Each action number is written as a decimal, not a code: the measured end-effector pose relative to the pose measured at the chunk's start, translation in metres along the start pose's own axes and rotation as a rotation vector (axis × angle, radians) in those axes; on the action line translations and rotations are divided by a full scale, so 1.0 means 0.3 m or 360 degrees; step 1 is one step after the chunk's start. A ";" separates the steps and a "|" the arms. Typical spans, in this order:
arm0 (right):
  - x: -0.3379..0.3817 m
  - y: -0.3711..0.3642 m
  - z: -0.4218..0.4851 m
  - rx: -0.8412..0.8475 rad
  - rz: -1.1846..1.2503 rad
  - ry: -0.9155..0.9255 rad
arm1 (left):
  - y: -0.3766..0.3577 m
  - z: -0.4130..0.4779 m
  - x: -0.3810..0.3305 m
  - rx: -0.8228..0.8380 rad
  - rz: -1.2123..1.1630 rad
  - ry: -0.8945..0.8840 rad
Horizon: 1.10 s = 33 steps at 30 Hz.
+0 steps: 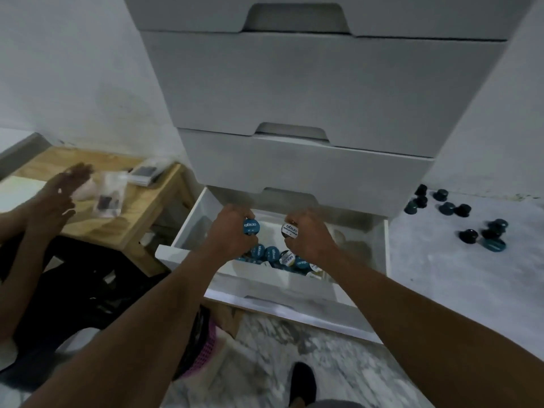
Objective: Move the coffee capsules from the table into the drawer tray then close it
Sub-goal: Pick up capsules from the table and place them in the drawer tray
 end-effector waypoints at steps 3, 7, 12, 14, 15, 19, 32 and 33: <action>0.021 -0.059 0.088 0.0060 -0.0043 0.0010 | -0.008 0.094 0.057 0.0067 0.0065 -0.0020; 0.032 -0.124 0.145 0.0112 -0.0038 -0.0069 | -0.041 0.180 0.111 0.0253 0.0188 -0.0115; 0.034 -0.196 0.180 0.0165 -0.0004 -0.0263 | -0.085 0.274 0.179 0.0460 0.0263 -0.0258; 0.040 -0.220 0.186 0.0204 0.0002 -0.0352 | -0.108 0.294 0.192 0.0547 0.0307 -0.0342; 0.047 -0.230 0.192 0.0225 -0.0007 -0.0385 | -0.118 0.305 0.199 0.0591 0.0338 -0.0386; 0.058 -0.247 0.212 0.0235 -0.0061 -0.0465 | -0.153 0.335 0.210 0.0687 0.0412 -0.0517; 0.066 -0.293 0.247 0.0347 -0.0112 -0.0465 | -0.211 0.381 0.233 0.0883 0.0601 -0.0674; 0.064 -0.292 0.249 0.0346 -0.0096 -0.0468 | -0.211 0.384 0.235 0.0898 0.0577 -0.0667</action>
Point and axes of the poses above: each hand's wrist, its own z-axis towards the middle knuckle, its own y-axis out of the back of the hand, x = y × z, the point moved 6 cm from there along z, towards the middle knuckle, and after that the axes turned 11 degrees about -z, right-handed, at the moved point
